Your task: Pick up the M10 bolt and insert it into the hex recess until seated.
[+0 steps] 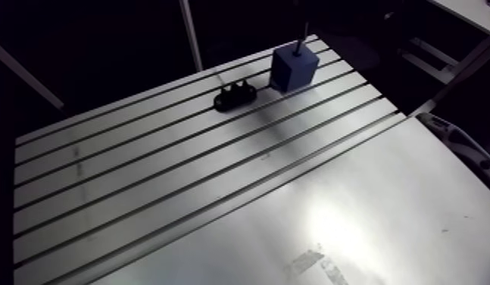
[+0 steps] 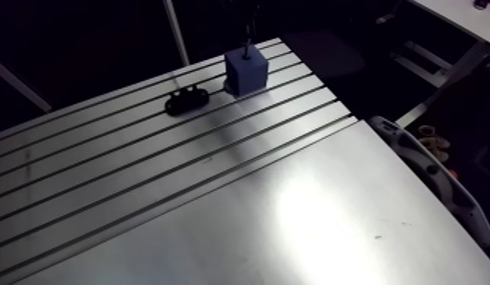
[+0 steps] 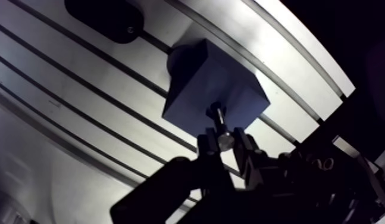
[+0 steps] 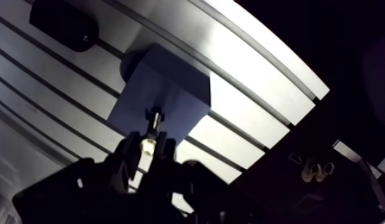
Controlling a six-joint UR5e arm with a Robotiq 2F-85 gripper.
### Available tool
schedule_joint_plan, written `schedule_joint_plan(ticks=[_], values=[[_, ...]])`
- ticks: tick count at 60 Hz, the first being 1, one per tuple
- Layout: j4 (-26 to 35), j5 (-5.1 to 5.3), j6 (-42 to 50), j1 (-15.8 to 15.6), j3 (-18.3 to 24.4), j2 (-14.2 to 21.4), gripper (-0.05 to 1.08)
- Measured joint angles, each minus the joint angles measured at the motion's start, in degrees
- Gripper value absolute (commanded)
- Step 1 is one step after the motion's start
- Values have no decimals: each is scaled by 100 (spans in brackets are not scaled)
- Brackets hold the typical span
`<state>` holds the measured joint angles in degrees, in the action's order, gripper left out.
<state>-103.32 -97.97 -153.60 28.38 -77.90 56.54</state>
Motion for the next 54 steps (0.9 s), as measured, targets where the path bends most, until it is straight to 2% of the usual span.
schedule_joint_plan(ticks=[54], values=[[-8, 2, 8, 2, -46, -8, 99]])
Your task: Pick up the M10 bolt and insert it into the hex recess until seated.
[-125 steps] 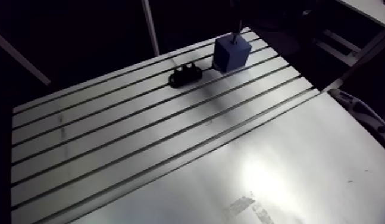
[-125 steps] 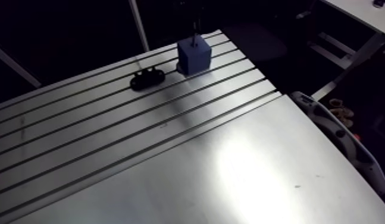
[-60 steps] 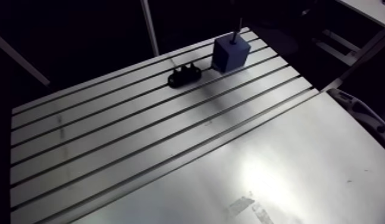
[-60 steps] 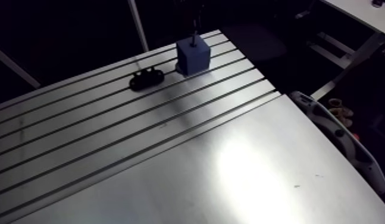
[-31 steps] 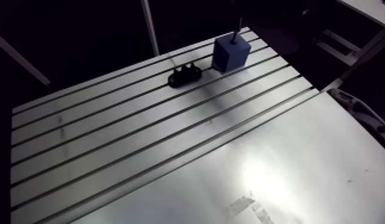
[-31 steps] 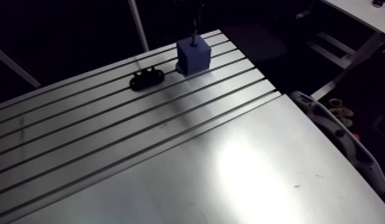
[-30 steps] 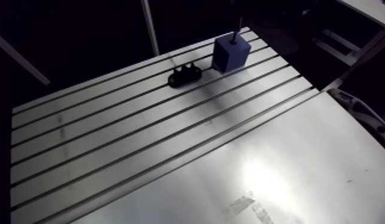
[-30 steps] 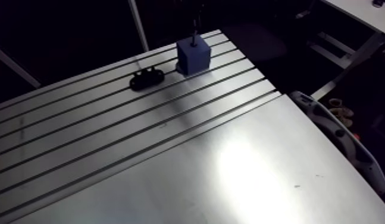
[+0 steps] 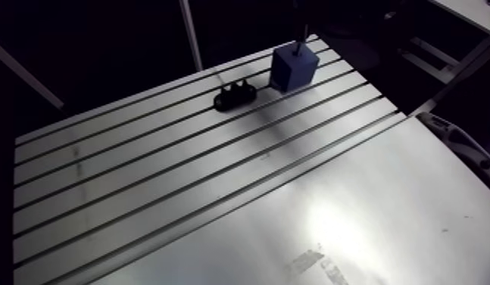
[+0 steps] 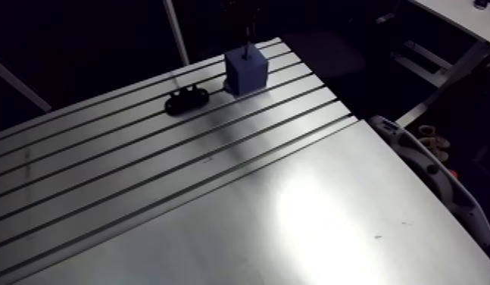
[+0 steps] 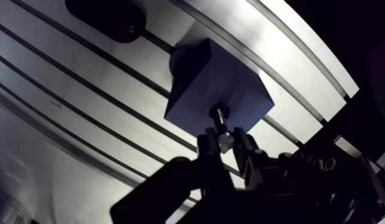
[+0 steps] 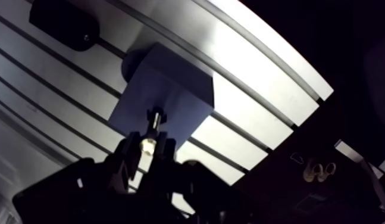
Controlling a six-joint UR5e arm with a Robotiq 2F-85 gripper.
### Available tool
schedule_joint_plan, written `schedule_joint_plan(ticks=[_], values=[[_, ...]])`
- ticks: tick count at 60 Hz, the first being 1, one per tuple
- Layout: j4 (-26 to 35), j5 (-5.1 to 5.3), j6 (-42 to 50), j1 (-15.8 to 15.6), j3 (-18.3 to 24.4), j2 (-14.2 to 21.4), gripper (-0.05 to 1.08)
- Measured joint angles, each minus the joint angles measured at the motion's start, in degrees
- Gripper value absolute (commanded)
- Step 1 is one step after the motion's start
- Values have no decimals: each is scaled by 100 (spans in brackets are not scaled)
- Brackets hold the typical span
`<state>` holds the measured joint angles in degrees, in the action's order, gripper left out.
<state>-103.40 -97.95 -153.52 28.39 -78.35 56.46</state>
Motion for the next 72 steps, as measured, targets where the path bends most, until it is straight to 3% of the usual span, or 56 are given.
schedule_joint_plan(ticks=[72], values=[[-176, 8, -8, -10, -103, 8, 99]])
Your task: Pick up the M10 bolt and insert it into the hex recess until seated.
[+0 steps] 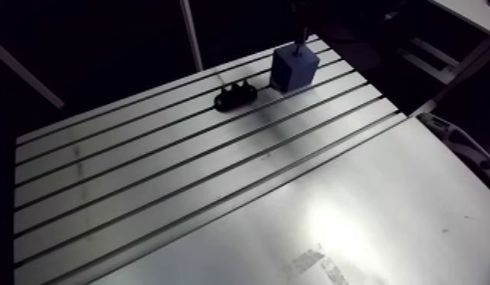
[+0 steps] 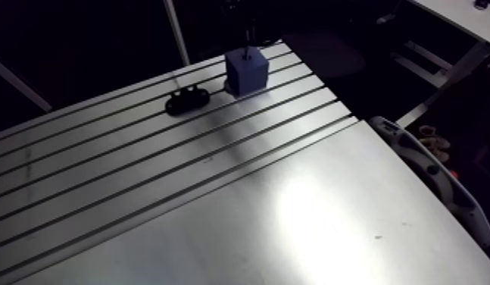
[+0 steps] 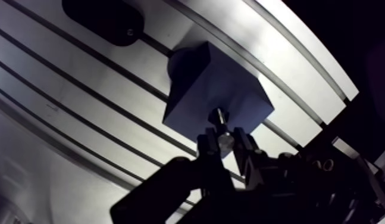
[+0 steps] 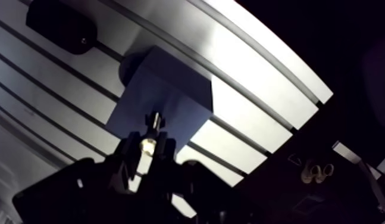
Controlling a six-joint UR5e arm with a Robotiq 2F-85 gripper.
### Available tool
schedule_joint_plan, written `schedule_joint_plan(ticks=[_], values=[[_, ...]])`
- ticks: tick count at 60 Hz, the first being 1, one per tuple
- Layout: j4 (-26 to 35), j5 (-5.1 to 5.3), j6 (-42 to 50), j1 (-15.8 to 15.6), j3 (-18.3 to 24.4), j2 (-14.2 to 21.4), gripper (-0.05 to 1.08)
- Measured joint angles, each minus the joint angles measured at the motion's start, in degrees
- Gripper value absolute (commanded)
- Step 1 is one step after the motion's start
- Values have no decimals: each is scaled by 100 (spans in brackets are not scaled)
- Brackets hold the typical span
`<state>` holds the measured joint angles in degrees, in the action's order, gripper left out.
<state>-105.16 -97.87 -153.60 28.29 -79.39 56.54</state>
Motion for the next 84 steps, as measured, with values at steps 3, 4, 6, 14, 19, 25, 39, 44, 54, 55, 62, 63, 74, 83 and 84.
schedule_joint_plan(ticks=[3, 4, 6, 14, 19, 25, 39, 44, 54, 55, 62, 63, 74, 83, 84], values=[[-1, 0, 0, 3, -4, 0, 99], [-1, 0, 0, 5, -6, 1, 99], [0, 0, 0, 6, -10, 1, 99], [-1, 0, 0, 13, -30, 1, 99], [-4, 0, 0, 14, -37, 1, 98], [-6, 0, 2, 14, -45, 1, 79], [-2, -1, 37, 10, -69, 0, 1], [-1, 5, 55, 8, -70, 1, 1], [0, 66, 116, 17, -65, 0, 1], [1, 74, 126, 18, -63, 0, 1], [0, 114, 181, 28, -51, 1, 1], [0, 117, 188, 29, -49, 0, 1], [-1, 158, 245, 51, -32, 2, 0], [-1, 259, 379, 86, -4, 28, 0], [-1, 270, 396, 91, -2, 32, 1]])
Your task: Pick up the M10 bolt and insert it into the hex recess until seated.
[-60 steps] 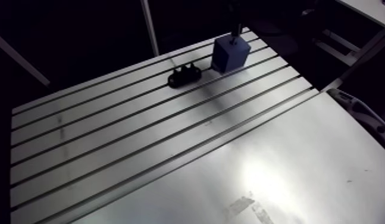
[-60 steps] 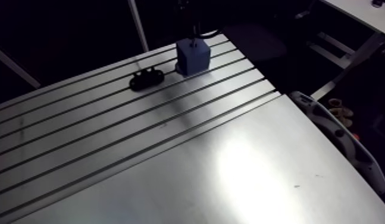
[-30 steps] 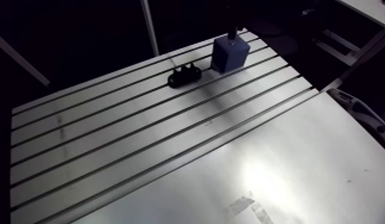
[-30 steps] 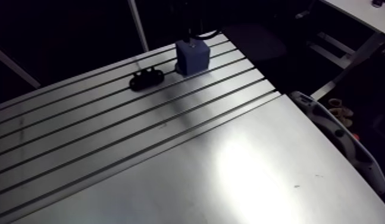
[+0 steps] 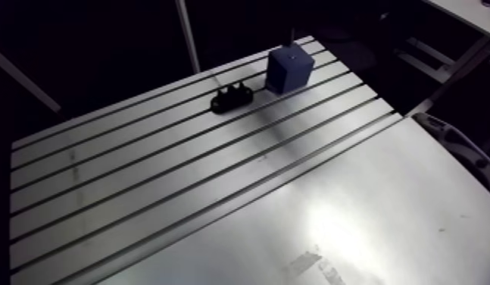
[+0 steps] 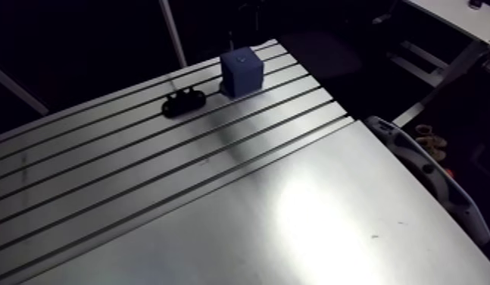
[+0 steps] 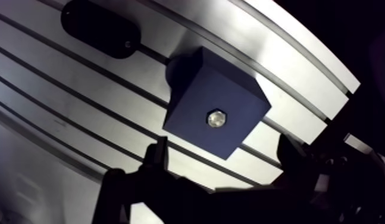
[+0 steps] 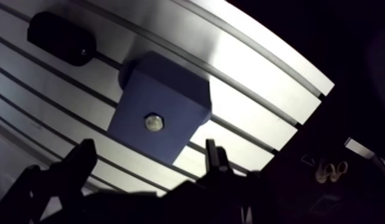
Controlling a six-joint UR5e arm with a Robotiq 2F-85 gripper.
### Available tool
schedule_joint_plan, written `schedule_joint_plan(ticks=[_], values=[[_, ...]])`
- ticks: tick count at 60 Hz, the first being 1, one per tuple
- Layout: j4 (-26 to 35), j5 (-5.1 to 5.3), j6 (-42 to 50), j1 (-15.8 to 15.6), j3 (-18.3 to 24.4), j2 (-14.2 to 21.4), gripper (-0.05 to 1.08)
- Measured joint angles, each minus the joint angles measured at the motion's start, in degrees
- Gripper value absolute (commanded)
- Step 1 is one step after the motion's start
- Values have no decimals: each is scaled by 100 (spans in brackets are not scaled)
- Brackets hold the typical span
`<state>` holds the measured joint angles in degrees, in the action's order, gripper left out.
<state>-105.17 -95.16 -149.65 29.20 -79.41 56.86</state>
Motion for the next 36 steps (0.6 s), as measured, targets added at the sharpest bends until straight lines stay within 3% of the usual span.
schedule_joint_plan(ticks=[7, 13, 14, 15, 16, 17, 18, 19, 20, 21, 22, 23, 24, 25, 27, 36], values=[[7, 70, 196, 35, 12, 32, 2], [22, 92, 519, 53, 17, 68, 15], [26, 92, 591, 55, 16, 75, 22], [30, 92, 661, 57, 16, 83, 22], [35, 91, 734, 58, 17, 92, 33], [43, 90, 820, 59, 16, 102, 33], [49, 89, 901, 60, 17, 112, 46], [59, 88, 994, 60, 17, 123, 46], [68, 86, 1082, 60, 17, 134, 60], [80, 85, 1171, 60, 18, 144, 60], [94, 84, 1275, 60, 19, 156, 75], [108, 82, 1368, 60, 20, 166, 75], [123, 82, 1464, 60, 21, 176, 91], [140, 80, 1573, 60, 23, 186, 91], [174, 79, 1779, 60, 28, 203, 104], [310, 95, 2617, 35, 63, 232, 108]])
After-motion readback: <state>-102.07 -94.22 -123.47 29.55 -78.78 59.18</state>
